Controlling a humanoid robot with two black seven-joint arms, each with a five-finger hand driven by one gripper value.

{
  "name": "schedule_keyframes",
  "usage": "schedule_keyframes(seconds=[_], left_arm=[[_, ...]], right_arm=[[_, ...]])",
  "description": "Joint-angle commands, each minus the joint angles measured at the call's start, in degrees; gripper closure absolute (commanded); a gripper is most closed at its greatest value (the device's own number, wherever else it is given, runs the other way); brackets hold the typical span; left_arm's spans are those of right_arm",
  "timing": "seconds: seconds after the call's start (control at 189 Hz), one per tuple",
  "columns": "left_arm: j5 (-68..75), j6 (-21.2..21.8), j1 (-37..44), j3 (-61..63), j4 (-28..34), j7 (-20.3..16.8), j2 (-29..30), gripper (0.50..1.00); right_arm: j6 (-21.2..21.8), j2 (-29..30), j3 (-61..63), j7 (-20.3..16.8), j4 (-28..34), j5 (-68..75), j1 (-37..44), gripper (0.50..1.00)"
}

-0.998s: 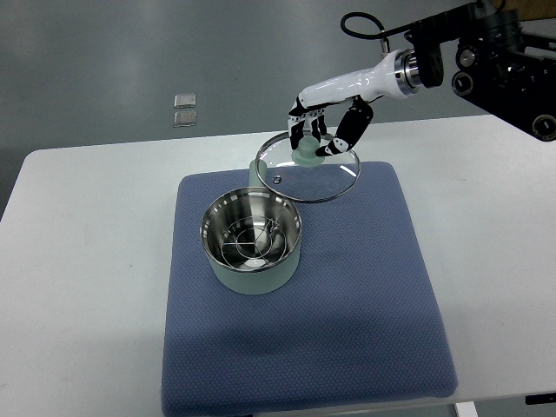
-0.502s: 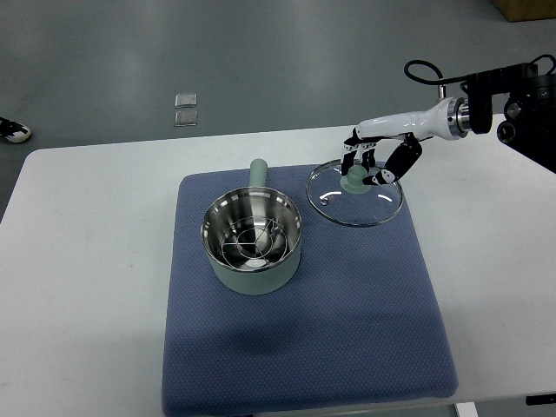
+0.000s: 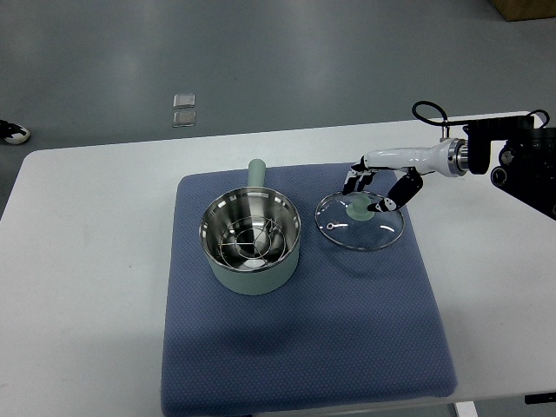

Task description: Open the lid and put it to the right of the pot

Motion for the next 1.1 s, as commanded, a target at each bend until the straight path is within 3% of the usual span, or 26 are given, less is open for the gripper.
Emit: schedule_keyframes(seconds=[0.0,0.322,0.375,0.38,0.433,0.613,0.729,0.84,1.093], left_arm=[[0.0,0.0,-0.1,0.0,0.0,-0.1,0.0,0.500],[0.0,-0.1,0.0,0.0,0.0,0.0,0.0,0.500],[0.0,-0.1,0.0,0.0,0.0,0.0,0.0,0.500],[0.0,-0.1,0.0,0.0,0.0,0.0,0.0,0.500],[0.0,-0.2,0.0,0.0,0.0,0.1,0.0,0.500],[0.0,-0.6,0.1,0.0,-0.1,0.2,0.0,0.500],[0.0,-0.6,0.2,0.0,-0.1,0.3,0.0,0.500],[0.0,-0.6,0.2,0.1,-0.2,0.3,0.0,0.500],[0.0,-0.7,0.7,0.1,-0.2,0.3,0.0,0.500]], right_arm=[[-0.8,0.1,0.1,0.1,0.0,1.8,-0.3,0.572],[4.9,0.6,4.9,-2.3,-2.5,34.8,-0.3,0.574],[4.9,0.6,4.9,-2.3,-2.5,34.8,-0.3,0.574],[4.9,0.6,4.7,-5.1,-3.5,41.9,-0.4,0.572],[4.4,1.1,4.8,-8.1,-4.5,49.1,-1.0,0.572],[3.8,5.4,6.2,-13.2,-10.3,71.2,-2.0,0.572],[3.8,7.4,6.5,-19.3,-13.6,85.8,-2.9,0.572],[3.9,8.0,6.4,-22.5,-13.9,92.1,-4.0,0.572],[3.9,10.6,7.0,-22.5,-13.9,93.5,-5.9,0.570]])
